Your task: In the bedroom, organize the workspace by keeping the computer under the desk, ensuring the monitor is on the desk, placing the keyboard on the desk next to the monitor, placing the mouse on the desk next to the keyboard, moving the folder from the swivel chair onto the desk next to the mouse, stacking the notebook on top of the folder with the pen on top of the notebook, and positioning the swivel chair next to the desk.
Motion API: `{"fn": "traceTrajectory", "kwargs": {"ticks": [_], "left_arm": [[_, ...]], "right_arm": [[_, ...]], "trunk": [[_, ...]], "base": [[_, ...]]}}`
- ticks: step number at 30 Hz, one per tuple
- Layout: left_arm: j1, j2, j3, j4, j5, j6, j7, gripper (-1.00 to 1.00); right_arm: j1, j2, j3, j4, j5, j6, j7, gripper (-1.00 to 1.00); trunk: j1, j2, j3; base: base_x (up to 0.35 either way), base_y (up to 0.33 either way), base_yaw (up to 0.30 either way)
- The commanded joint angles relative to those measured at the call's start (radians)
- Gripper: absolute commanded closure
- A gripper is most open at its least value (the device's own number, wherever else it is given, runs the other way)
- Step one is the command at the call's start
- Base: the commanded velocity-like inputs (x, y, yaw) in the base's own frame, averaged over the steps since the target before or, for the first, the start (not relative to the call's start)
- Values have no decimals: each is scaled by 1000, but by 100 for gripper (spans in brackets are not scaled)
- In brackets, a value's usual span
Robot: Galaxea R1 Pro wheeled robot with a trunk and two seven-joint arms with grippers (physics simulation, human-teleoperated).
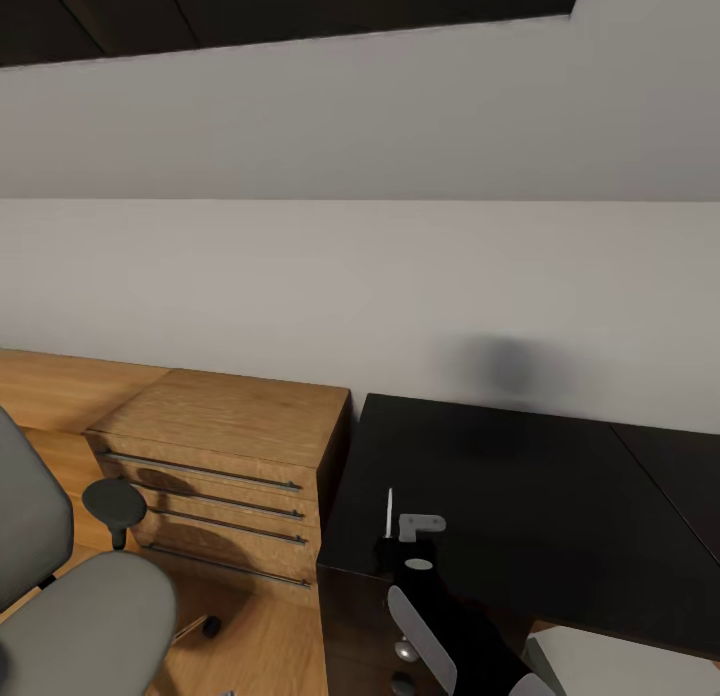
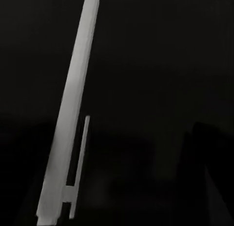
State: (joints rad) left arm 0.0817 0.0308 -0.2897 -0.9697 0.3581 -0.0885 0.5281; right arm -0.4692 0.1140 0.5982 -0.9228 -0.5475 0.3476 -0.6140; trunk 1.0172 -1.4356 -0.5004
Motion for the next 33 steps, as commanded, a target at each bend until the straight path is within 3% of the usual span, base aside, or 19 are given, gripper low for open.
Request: {"fn": "traceTrajectory", "kwargs": {"ticks": [1,33], "left_arm": [[0,1,-5,-1,11,-7,6,-100],[0,1,-5,0,12,-7,6,-100]], "right_arm": [[0,0,2,3,-27,10,-7,100],[0,-1,1,1,-36,31,-7,100]], "trunk": [[0,0,-1],[0,0,-1]], "base": [[0,0,0],[0,0,0]]}}
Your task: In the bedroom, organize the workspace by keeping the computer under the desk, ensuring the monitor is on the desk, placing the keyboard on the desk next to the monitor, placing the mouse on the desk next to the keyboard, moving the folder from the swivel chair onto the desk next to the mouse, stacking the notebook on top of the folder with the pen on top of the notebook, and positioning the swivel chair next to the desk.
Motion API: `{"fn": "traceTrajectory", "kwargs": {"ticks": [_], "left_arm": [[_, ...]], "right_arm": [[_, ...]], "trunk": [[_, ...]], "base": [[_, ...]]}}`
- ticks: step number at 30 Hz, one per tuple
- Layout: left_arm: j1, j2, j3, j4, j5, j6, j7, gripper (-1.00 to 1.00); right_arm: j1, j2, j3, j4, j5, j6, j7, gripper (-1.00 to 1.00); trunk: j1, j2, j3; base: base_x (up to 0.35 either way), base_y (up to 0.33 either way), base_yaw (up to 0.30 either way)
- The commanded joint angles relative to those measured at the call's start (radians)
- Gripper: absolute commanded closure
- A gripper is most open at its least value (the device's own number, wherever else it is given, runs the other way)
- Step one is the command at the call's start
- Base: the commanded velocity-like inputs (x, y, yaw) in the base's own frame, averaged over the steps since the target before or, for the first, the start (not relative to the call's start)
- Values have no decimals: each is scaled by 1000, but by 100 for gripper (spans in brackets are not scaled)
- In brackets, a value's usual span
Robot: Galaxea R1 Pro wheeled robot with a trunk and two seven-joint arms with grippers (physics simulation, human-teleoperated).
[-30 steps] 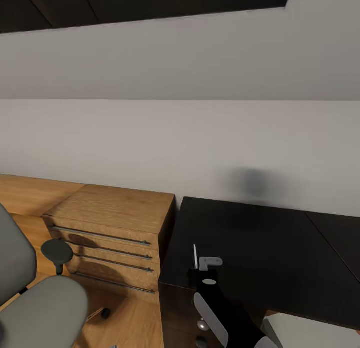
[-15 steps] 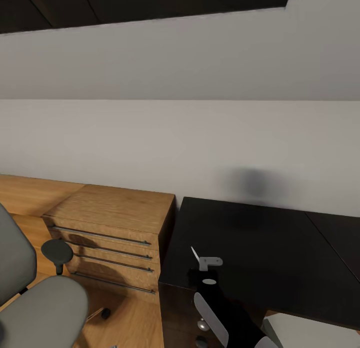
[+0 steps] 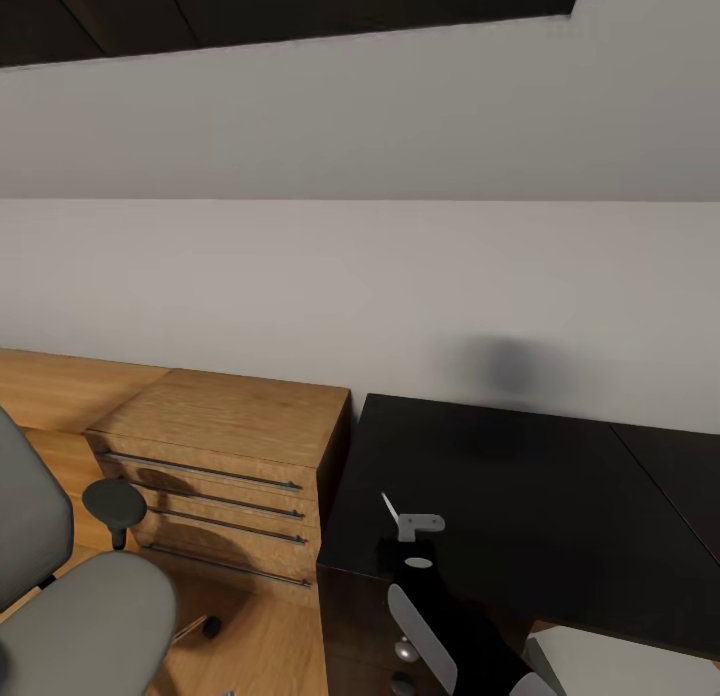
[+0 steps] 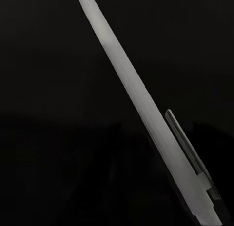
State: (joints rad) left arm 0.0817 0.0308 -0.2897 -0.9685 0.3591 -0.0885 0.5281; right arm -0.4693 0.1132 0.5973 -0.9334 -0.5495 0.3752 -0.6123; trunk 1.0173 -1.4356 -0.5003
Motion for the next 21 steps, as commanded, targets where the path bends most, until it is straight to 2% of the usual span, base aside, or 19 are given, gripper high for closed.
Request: {"fn": "traceTrajectory", "kwargs": {"ticks": [1,7,21], "left_arm": [[0,1,-5,-1,11,-6,6,-100],[0,1,-5,-1,11,-6,6,-100],[0,1,-5,-1,11,-5,6,-100]], "right_arm": [[0,0,2,11,-36,6,-9,100],[0,-1,1,10,-62,15,-9,100],[0,-1,1,10,-66,16,-9,100]], "trunk": [[0,0,-1],[0,0,-1],[0,0,-1]], "base": [[0,0,0],[0,0,0],[0,0,0]]}}
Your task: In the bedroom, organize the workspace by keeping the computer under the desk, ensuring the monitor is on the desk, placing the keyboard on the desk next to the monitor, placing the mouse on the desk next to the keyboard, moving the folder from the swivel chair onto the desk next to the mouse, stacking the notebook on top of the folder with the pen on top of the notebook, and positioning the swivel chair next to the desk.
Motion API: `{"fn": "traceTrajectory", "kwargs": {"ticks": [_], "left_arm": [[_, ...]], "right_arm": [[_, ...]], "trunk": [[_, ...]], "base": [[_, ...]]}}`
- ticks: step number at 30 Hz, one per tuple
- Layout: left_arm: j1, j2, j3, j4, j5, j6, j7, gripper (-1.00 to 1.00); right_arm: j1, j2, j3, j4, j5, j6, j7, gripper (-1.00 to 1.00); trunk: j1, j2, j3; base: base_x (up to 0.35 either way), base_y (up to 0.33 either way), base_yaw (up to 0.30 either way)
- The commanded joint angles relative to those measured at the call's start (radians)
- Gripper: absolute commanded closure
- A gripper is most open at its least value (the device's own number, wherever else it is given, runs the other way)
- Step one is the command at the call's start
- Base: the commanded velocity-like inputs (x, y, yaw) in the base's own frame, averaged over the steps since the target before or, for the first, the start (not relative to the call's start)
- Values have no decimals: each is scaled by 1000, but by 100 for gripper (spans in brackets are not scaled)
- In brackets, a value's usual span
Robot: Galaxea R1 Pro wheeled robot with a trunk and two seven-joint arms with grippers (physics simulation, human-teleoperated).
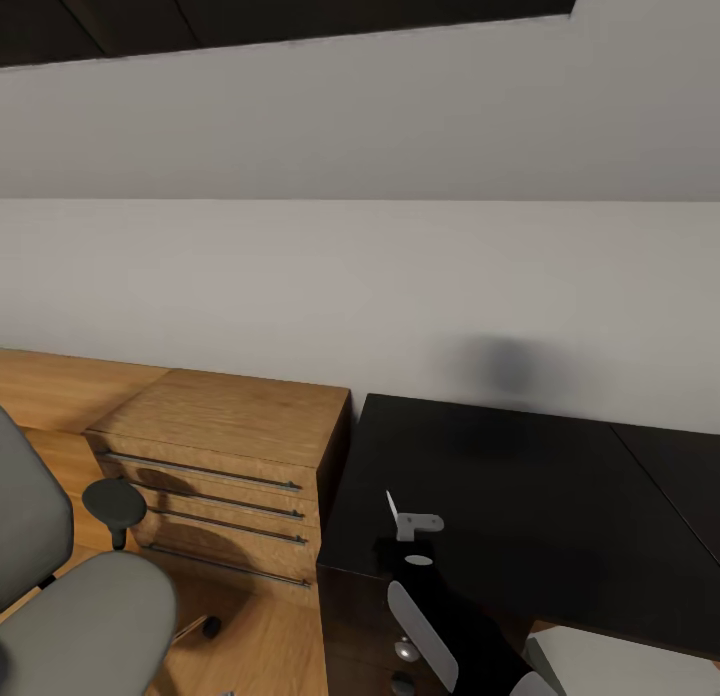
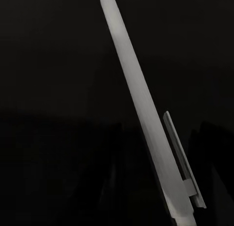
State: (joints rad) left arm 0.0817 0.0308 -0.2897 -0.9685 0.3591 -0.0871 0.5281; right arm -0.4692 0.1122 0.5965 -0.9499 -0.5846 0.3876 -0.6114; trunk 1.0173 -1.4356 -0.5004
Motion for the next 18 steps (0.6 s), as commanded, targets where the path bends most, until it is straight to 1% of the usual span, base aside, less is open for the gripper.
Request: {"fn": "traceTrajectory", "kwargs": {"ticks": [1,6,11,18], "left_arm": [[0,1,-5,-1,11,-7,6,-100],[0,1,-5,-1,11,-7,6,-100],[0,1,-5,-1,11,-7,6,-100],[0,1,-5,-1,11,-6,6,-100]], "right_arm": [[0,0,2,26,-32,4,-10,100],[0,0,-2,26,-36,27,-9,100],[0,0,-6,25,-49,36,-8,100],[0,0,-7,24,-52,48,-8,100]], "trunk": [[0,0,-1],[0,0,-1],[0,0,-1],[0,0,-1]], "base": [[0,0,0],[0,0,0],[0,0,0],[0,0,0]]}}
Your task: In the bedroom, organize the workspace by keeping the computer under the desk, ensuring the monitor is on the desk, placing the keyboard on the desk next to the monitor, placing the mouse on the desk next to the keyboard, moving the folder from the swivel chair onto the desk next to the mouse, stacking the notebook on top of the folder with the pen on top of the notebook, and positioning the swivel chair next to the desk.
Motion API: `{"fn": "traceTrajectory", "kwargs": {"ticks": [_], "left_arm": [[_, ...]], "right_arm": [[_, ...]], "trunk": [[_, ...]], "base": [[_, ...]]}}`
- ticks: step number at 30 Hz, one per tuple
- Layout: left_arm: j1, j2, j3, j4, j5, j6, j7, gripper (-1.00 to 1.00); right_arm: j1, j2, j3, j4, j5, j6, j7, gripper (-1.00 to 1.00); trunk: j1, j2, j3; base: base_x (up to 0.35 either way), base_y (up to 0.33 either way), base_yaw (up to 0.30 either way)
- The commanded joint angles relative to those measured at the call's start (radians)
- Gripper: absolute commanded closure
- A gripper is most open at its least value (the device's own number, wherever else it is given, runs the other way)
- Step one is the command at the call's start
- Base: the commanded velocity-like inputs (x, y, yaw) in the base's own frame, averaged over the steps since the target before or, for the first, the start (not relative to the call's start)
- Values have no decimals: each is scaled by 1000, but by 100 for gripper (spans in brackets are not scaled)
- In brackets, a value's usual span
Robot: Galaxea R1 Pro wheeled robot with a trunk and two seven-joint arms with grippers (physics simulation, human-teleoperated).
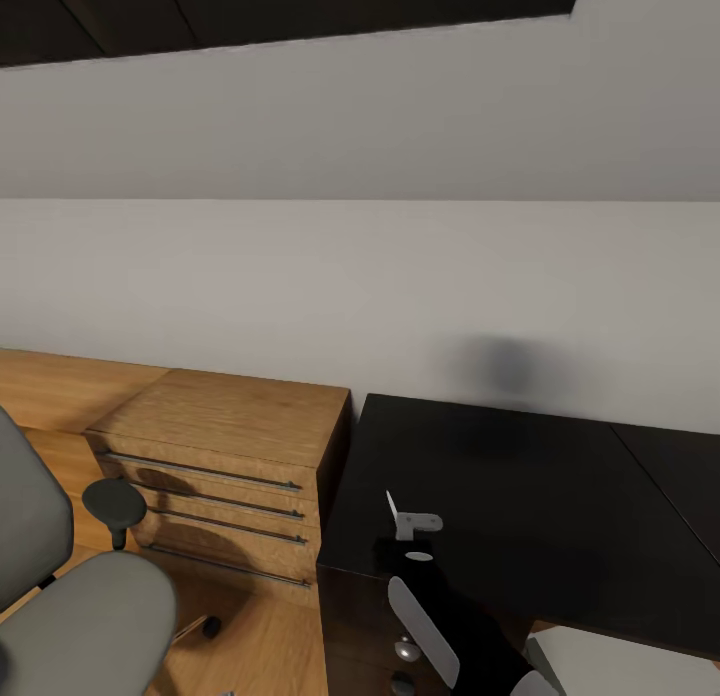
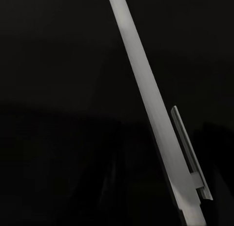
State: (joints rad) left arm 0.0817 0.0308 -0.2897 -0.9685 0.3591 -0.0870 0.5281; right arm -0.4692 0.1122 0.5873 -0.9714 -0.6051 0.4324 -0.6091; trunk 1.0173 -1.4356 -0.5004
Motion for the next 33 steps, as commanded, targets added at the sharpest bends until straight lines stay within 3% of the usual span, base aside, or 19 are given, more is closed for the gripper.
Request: {"fn": "traceTrajectory", "kwargs": {"ticks": [1,8,33], "left_arm": [[0,1,-5,-1,11,-7,6,-100],[0,1,-5,-1,11,-7,6,-100],[0,1,-5,-1,11,-7,6,-100]], "right_arm": [[0,0,1,45,-31,7,-11,100],[0,-1,-18,10,-36,50,-11,100],[0,-2,-20,-15,-32,50,-12,100]], "trunk": [[0,0,-1],[0,0,-1],[0,0,-1]], "base": [[0,0,0],[0,0,0],[0,0,0]]}}
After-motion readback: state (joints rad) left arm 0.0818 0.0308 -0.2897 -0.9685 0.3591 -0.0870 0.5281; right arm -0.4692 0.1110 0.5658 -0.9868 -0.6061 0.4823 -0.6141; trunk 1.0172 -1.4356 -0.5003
